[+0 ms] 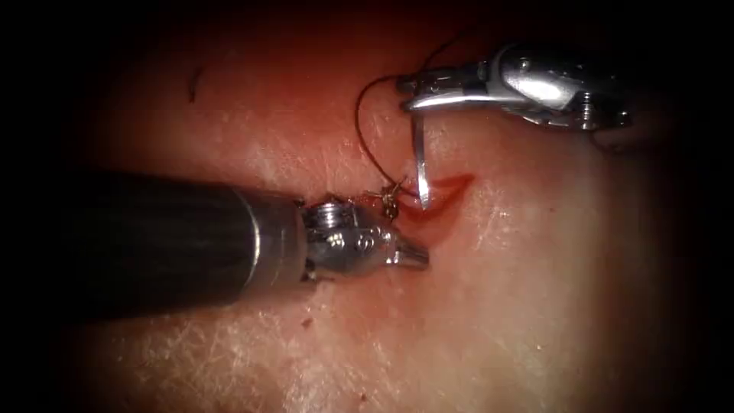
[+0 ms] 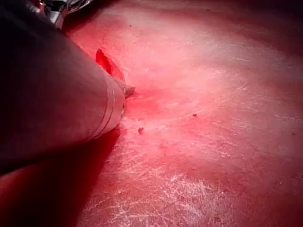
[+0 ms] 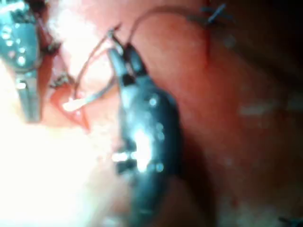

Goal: Wound Closure

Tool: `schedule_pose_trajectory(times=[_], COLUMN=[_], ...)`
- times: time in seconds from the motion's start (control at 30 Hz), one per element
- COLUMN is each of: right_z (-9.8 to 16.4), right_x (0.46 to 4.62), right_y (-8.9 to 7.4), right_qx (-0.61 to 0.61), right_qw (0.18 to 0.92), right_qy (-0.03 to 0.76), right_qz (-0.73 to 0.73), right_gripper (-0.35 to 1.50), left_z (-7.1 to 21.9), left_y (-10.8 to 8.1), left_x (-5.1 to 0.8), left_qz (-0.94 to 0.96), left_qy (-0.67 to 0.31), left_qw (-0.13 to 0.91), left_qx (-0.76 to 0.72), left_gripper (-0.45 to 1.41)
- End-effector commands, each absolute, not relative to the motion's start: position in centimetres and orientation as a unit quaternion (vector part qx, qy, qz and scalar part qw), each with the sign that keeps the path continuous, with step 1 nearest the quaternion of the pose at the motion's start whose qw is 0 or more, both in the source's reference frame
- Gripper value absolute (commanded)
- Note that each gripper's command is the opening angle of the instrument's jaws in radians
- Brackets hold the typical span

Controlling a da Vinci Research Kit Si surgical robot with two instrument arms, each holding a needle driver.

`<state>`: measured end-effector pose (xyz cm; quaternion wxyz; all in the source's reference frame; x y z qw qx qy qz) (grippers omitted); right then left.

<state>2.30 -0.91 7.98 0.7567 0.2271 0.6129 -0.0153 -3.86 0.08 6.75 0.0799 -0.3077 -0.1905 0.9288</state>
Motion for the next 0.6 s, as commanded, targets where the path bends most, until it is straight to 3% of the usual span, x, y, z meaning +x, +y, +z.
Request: schedule_pose_trajectory(times=[0.03,0.6], right_z=[8.05,8.00], right_x=[2.36,2.42], right_y=[-0.92,-1.02], right_qx=[0.208,0.315], right_qw=[0.754,0.736], right_qy=[0.621,0.599], right_qz=[-0.041,0.005], right_gripper=[-0.35,-0.35], left_z=[6.81,6.83], left_y=[0.05,0.03], left_x=[-3.89,-3.86], left_qz=[0.929,0.929], left_qy=[-0.191,-0.191], left_qw=[0.078,0.076], left_qx=[-0.308,-0.307], left_gripper=[-0.30,-0.30])
